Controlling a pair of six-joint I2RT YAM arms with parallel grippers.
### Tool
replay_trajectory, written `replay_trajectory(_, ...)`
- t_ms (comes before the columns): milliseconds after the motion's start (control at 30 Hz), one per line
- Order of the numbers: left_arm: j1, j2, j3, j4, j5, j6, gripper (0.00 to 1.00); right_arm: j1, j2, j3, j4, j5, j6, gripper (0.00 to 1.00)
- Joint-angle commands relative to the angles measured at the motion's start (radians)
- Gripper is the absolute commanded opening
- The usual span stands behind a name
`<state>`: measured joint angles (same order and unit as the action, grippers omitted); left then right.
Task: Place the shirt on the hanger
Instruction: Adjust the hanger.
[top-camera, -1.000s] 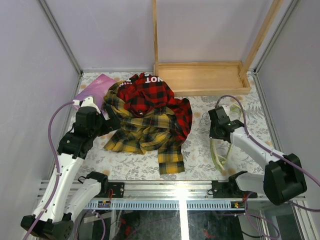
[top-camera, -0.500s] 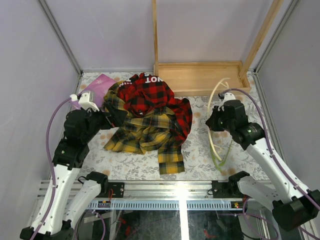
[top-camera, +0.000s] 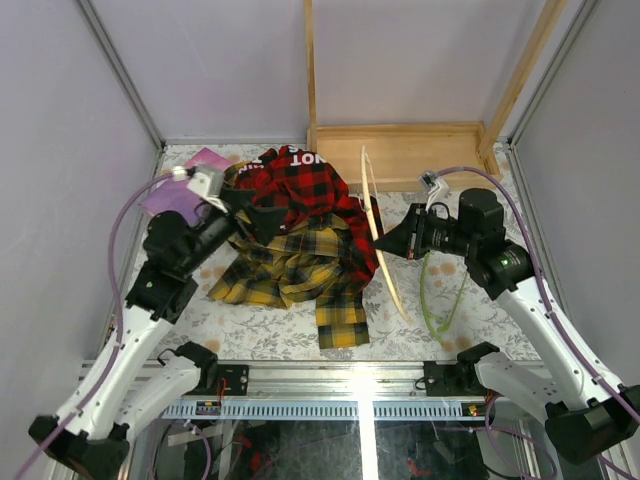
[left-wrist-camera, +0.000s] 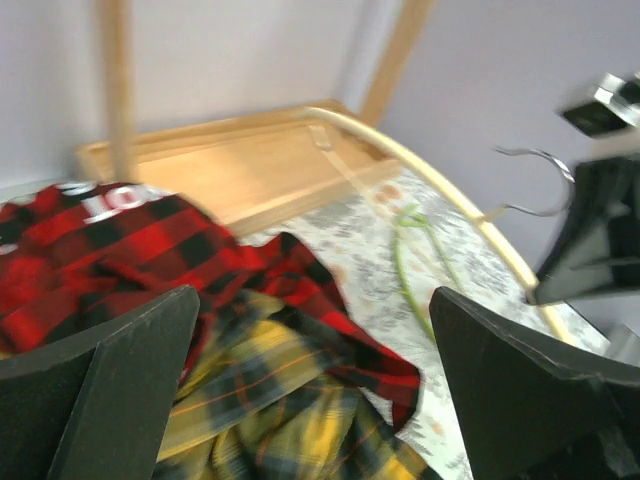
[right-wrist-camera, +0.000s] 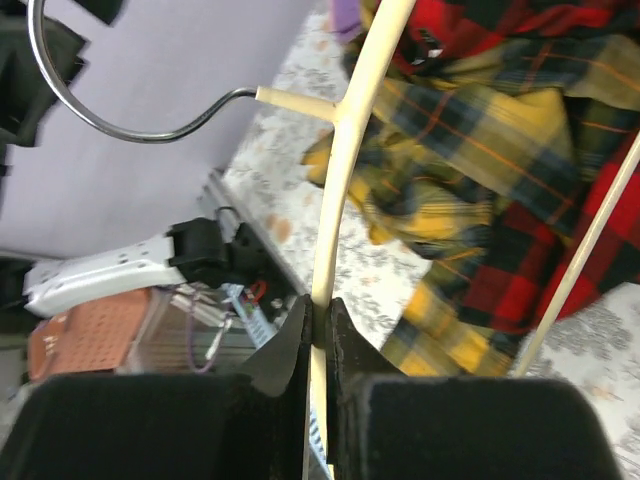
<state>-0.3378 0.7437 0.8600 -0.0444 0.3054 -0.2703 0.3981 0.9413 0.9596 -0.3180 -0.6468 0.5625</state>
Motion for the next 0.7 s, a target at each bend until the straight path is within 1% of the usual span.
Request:
replay_trajectory(0, -0.242, 0.069, 0.058, 0.163, -0.079, 0.164, 1.0, -0.002, -0.032, 0.026, 0.172, -0.215, 0.136, 0.0)
replay_trajectory(67, -0.379, 0.102, 0.061, 0.171, -0.141, 0.309, 1.0, -0.003, -0.051, -0.004, 0.255, -0.268, 0.229, 0.0)
replay_trajectory(133, -0.488, 0.131, 0.057, 0.183, -0.178, 0.454, 1.0, -0.002, -0.075, -0.028, 0.32, -0.302, 0.297, 0.0)
replay_trajectory(233, -0.583, 0.167, 0.047, 0.215, -0.202, 0.664, 1.0, -0.002, -0.101, -0.032, 0.323, -0.323, 0.334, 0.0)
replay_trajectory(333, -0.618, 0.204, 0.046, 0.251, -0.214, 0.781, 1.0, -0.003, -0.123, -0.031, 0.314, -0.327, 0.356, 0.0)
replay_trajectory(500, -0.632, 0.235, 0.041, 0.346, -0.259, 0.89, 0.99, -0.002, -0.131, -0.025, 0.241, -0.326, 0.346, 0.0)
replay_trajectory(567, -0.633, 0.239, 0.037, 0.369, -0.252, 0.943, 0.95, -0.002, -0.13, -0.026, 0.22, -0.328, 0.35, 0.0)
replay_trajectory(667, -0.633, 0.248, 0.026, 0.393, -0.224, 1.019, 0.86, -0.003, -0.138, -0.03, 0.221, -0.335, 0.371, 0.0)
